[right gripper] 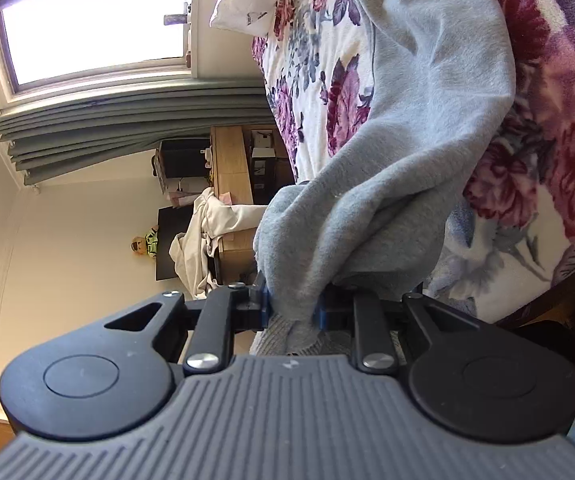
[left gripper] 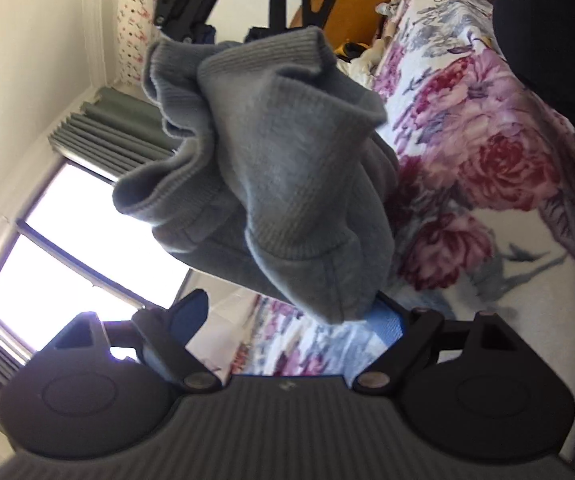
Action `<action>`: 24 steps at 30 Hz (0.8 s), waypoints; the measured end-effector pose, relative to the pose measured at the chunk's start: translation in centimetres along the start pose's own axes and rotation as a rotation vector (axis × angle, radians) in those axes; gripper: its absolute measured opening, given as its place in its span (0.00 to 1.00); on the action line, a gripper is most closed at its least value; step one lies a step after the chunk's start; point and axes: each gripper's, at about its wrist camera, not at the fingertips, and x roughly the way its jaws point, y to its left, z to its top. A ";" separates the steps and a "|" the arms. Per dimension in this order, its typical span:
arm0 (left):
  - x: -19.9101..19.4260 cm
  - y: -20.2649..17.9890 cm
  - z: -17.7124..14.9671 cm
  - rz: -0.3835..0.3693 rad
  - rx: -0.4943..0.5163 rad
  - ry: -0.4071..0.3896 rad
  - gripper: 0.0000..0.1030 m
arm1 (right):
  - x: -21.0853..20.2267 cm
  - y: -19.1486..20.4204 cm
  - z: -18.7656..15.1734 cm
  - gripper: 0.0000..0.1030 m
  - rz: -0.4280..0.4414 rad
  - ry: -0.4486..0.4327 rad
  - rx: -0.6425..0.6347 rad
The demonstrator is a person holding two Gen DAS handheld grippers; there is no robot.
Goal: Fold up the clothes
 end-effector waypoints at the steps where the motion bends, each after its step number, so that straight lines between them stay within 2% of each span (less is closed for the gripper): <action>1: -0.1 0.1 0.2 0.028 0.009 -0.015 0.83 | -0.1 -0.1 0.0 0.20 -0.002 -0.001 0.001; 3: -0.4 0.2 0.5 0.085 0.028 -0.046 0.86 | -0.4 -0.4 -0.1 0.20 -0.011 -0.001 0.016; 6: -1.0 -1.0 0.8 0.096 0.131 -0.106 0.87 | -0.8 -0.7 -0.2 0.20 -0.029 0.000 0.021; 8: -1.4 -1.5 0.8 0.079 0.159 -0.133 0.87 | -1.0 -0.8 -0.4 0.21 -0.046 -0.001 0.020; 11: -1.8 -1.7 1.5 0.043 0.135 -0.164 0.87 | -0.9 -0.4 -0.5 0.23 -0.089 0.026 -0.005; 13: -2.1 -1.8 2.1 0.011 0.116 -0.188 0.84 | -0.8 -0.3 -0.6 0.24 -0.109 0.043 -0.018; 14: -2.1 -1.7 2.4 -0.016 0.093 -0.192 0.70 | -0.8 -0.3 -0.7 0.24 -0.125 0.049 -0.028; 15: -2.1 -1.2 2.8 -0.048 0.047 -0.179 0.52 | -0.7 -0.2 -0.9 0.25 -0.141 0.052 -0.038; 17: -1.9 0.1 3.3 -0.099 -0.071 -0.139 0.28 | -0.8 0.1 -1.1 0.27 -0.177 0.047 -0.072; 18: -1.6 1.6 3.5 -0.150 -0.193 -0.115 0.25 | -1.0 0.4 -1.2 0.31 -0.209 0.036 -0.113; 19: -1.5 2.6 3.6 -0.173 -0.257 -0.102 0.23 | -1.1 0.6 -1.2 0.33 -0.227 0.030 -0.136; 21: -1.3 4.1 3.8 -0.201 -0.348 -0.085 0.21 | -1.7 1.6 -1.5 0.42 -0.274 0.009 -0.244; 22: -1.2 4.6 3.9 -0.207 -0.368 -0.083 0.20 | -2.0 2.1 -1.7 0.44 -0.290 -0.001 -0.296; 24: -0.9 5.7 4.1 -0.216 -0.413 -0.078 0.20 | -3.0 3.5 -2.4 0.55 -0.296 -0.014 -0.458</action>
